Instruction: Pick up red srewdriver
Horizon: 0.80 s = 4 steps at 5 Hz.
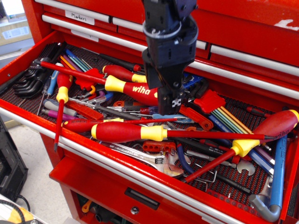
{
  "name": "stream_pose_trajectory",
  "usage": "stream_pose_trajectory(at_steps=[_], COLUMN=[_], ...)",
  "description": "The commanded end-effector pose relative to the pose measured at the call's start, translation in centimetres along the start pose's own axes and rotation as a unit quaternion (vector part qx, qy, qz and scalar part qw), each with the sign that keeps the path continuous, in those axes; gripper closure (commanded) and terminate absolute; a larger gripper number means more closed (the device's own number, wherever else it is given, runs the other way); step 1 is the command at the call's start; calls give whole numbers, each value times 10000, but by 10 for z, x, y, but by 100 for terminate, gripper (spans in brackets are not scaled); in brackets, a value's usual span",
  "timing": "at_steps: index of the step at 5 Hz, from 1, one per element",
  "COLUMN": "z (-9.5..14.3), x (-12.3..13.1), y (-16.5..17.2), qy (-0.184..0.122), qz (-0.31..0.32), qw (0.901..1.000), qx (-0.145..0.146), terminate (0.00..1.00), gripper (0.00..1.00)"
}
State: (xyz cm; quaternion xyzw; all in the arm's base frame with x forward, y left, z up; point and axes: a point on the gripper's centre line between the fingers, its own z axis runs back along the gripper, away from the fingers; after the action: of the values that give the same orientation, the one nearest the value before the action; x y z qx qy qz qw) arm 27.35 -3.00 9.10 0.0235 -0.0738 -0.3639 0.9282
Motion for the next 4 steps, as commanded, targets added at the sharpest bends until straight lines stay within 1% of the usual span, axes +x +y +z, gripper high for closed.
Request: stream_pose_trajectory(at_steps=[1,2,3,4], z=[-23,-32,-46,-58], x=[-7,-14,-23,-31], y=[0,-2,-3,-2], qy=[-254,-287,-237,-277], qz=[-47,-139,-99,-48], qw=[9997,9994,9996,9995], qx=[-45,-117,-125,-174], terminate=[0,0,0,0], gripper=[0,0,0,0])
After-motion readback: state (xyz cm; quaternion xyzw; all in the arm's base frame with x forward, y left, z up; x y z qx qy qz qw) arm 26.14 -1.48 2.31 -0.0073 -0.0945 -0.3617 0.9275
